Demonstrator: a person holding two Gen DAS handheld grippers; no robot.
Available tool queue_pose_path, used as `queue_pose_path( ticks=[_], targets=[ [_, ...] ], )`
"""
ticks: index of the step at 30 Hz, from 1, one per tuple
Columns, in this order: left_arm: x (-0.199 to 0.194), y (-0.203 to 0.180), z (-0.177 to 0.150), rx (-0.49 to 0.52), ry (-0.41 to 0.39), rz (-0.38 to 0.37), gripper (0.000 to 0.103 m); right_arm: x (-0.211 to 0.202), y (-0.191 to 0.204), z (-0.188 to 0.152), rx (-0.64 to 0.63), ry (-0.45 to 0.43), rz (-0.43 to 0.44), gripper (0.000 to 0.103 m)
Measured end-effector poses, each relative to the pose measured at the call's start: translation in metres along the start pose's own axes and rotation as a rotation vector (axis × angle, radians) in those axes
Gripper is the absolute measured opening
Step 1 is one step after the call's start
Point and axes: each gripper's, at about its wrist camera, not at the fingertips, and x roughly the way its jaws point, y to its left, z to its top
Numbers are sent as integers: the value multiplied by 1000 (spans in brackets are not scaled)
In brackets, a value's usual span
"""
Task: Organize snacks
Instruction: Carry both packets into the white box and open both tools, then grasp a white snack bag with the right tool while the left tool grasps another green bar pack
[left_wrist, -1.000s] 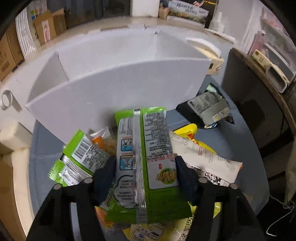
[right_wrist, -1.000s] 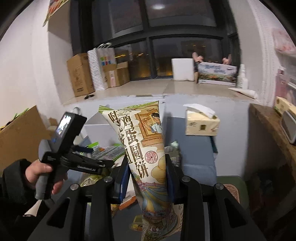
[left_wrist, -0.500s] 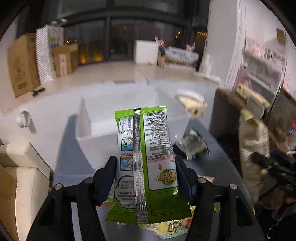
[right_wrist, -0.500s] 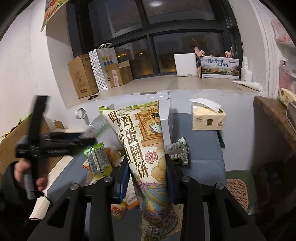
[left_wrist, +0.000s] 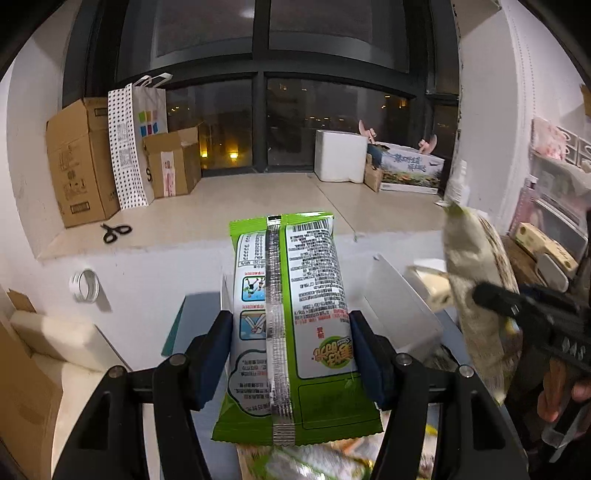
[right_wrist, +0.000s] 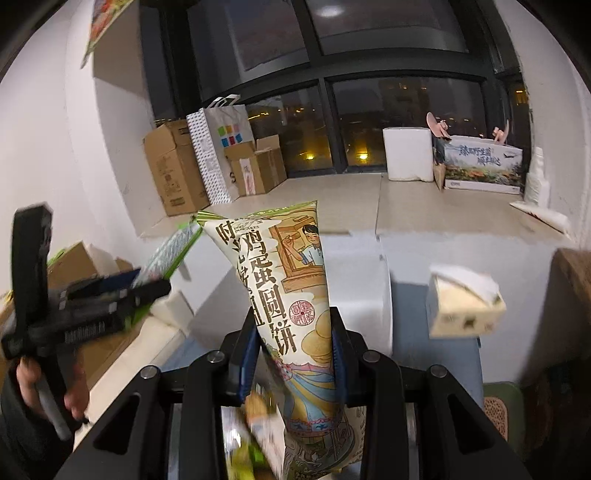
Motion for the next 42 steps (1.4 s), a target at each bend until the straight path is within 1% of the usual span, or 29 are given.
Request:
queue_pose_path(
  ticks=[1,3,5,7,9,12,13,15,16,17,18,21,22,25,30,35,39,42],
  targets=[
    [8,0,6,1,2,5,67,13,-3,13,19,0,4,37],
    [24,0,14,0,11,11,67,31,-7,28,34,4,-1,37],
    [41,2,23,8,14,21,67,57,-14,44,45,21,-33,37],
    [56,2,30,11,25,25,67,77,-21,53,55,42,-36,37],
    [69,4,34,5,39,24,67,104,-31,62,80,84,-58,37],
    [93,5,34,17,64,43,68,132,-43,65,116,136,-78,37],
    [100,6,32,19,75,48,71,143,-48,65,126,157,-78,37],
    [115,11,27,6,113,33,82,155,-56,63,160,174,-66,41],
    [120,13,24,-2,129,28,100,158,-58,62,177,181,-58,57],
    [123,15,21,-6,135,33,103,163,-61,62,194,199,-49,73],
    [124,17,17,-5,127,52,103,166,-63,60,199,211,-58,103],
    [127,18,9,7,156,69,103,162,-66,56,177,175,-116,103],
    [126,18,6,7,157,70,103,160,-66,54,179,172,-120,103],
    [122,19,2,-7,160,45,103,156,-66,51,187,177,-98,103],
    [110,21,-1,-14,160,43,103,146,-64,54,176,154,-91,103],
    [76,22,0,-13,150,1,103,124,-62,54,169,134,-55,103],
    [35,17,-7,35,129,-12,103,90,-54,46,111,98,-17,103],
    [4,15,-21,55,136,-64,103,58,-47,35,80,68,12,103]
  ],
)
